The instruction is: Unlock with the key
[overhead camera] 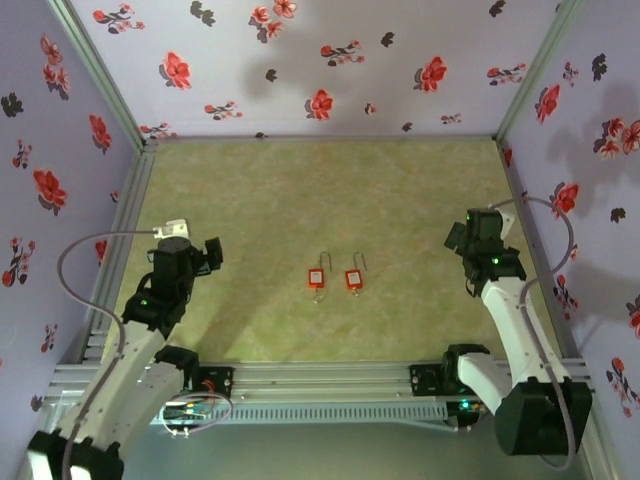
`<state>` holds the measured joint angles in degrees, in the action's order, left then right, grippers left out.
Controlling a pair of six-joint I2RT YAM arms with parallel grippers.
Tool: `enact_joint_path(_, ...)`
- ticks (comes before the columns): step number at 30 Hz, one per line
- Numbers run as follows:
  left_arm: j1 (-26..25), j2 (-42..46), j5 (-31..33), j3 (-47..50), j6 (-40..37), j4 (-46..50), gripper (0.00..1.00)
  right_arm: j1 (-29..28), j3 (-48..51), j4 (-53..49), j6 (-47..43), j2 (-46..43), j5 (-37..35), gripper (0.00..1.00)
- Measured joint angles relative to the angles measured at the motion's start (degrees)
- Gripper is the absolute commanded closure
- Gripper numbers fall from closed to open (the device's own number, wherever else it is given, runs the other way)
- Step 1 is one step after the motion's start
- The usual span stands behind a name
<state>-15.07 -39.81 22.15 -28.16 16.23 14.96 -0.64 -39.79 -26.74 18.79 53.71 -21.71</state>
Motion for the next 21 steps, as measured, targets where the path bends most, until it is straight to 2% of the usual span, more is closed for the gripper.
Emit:
enact_joint_path(6, 5.6, -8.7, -0.6, 7.6, -4.7, -20.3, 0.0, 0.3, 3.2, 9.8, -5.0, -0.3, 0.7, 0.01)
enact_joint_path(11, 8.9, -17.8, -0.7, 9.8, -8.5, -35.3, 0.0, 0.3, 9.0, 21.2, -6.9, 0.0, 2.0, 0.01)
enact_joint_path(16, 10.1, -27.4, -1.3, 12.9, -12.6, -51.7, 0.0, 0.3, 21.2, 39.4, -8.3, 3.2, 3.5, 0.01)
enact_joint_path(21, 11.1, -42.5, -4.9, 17.3, -14.5, -70.9, 0.0, 0.2, 29.7, 63.4, -10.4, 16.7, 4.3, 0.01)
